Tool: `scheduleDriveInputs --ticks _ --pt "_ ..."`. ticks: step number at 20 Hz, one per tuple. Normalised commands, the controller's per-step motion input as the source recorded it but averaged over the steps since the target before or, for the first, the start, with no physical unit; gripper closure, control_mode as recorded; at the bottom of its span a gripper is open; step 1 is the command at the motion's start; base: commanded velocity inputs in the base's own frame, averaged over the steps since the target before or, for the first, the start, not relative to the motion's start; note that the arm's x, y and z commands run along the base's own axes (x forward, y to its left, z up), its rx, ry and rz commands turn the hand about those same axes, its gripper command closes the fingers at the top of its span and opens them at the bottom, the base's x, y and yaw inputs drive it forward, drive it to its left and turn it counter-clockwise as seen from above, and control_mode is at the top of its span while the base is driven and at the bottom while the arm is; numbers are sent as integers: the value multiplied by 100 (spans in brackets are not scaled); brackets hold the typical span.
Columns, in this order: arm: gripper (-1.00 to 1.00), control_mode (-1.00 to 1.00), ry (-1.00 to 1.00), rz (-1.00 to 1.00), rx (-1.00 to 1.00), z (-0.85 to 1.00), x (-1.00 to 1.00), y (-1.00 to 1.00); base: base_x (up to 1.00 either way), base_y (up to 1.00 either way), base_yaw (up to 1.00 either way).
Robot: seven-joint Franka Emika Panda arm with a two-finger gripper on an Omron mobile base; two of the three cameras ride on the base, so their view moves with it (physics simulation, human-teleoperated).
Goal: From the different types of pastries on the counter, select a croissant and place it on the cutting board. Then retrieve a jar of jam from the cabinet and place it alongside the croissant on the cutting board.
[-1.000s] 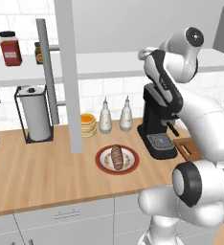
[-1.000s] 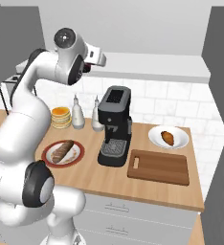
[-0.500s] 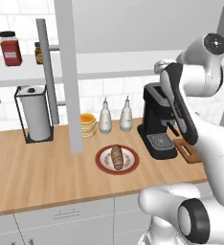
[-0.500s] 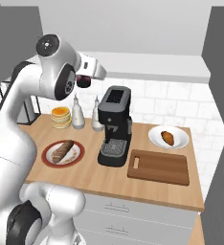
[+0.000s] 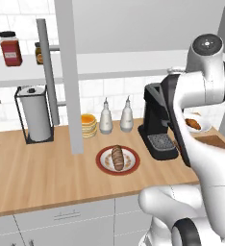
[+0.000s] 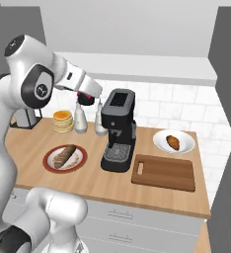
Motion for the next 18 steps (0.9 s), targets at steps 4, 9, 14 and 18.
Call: scheduleDriveInputs --ticks 4,9,14,18 --pt "100 -100 15 -2 0 -19 -47 -35 0 0 0" --pt "100 -100 4 25 0 -53 -51 -39 0 0 0" --pt "100 -100 3 48 0 -81 -1 -26 0 0 0" --pt "100 -100 0 49 0 -51 3 -15 0 0 0"
